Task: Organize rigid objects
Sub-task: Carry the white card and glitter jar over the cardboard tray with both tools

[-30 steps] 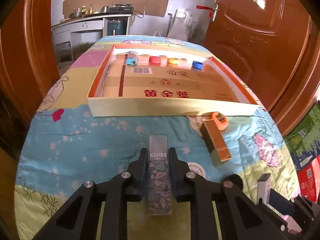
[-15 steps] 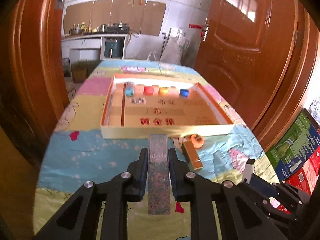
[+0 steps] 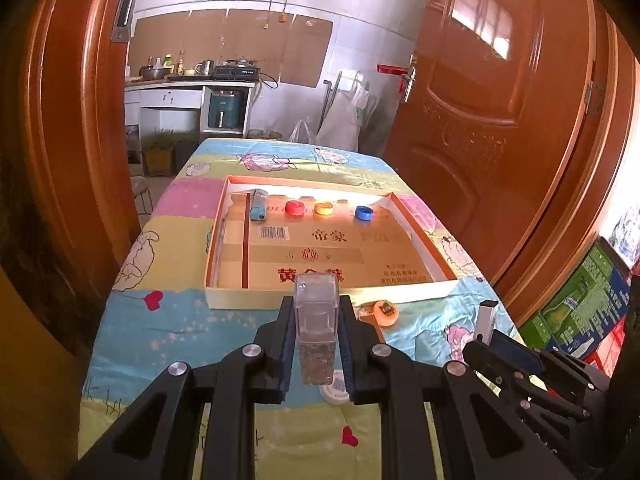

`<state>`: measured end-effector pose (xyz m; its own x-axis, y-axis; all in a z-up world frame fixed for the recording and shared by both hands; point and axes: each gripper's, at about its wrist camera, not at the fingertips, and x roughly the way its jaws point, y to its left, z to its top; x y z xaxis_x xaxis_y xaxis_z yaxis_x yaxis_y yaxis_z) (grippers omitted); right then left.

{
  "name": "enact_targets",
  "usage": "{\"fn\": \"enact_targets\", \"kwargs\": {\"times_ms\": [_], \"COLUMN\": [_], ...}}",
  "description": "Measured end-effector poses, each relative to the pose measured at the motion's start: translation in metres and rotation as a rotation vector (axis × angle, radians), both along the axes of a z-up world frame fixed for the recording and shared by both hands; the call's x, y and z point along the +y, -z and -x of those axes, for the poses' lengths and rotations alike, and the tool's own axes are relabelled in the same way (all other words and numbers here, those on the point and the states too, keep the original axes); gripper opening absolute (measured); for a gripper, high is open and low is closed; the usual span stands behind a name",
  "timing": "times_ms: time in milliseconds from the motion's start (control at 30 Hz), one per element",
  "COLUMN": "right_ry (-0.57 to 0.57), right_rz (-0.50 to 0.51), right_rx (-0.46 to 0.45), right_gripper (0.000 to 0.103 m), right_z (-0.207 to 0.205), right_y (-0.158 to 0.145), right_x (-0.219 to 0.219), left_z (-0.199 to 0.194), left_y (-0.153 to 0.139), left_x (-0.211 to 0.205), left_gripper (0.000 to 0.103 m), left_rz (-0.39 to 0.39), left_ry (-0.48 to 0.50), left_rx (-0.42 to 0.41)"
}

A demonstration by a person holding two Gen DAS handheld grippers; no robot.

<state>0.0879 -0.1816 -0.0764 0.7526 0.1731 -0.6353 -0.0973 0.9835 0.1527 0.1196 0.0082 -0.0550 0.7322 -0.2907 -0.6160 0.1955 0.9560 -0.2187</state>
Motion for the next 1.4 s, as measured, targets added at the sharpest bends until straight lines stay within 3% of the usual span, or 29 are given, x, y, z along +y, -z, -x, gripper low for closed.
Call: {"fn": "enact_targets", "kwargs": {"times_ms": [500,1400], "right_ry": [0.021,0.04], "right_rz": [-0.01,-0.032], "right_rx": [-0.011,0.023], "right_gripper": [0.027,0.027], "right_z": [-0.04,-0.12], "right_y": [-0.016,-0.011], "right_x": [-0.012,-0.04], "left_z": [-0.043,-0.115], "left_y": [-0.01,-0.002], "left_x": [-0.008,-0.036], "left_gripper": [0.02,0.02], "left_rz": [0.036,0.021], "left_ry": [0.005,0.013], "left_rx": [0.003,0.054]}}
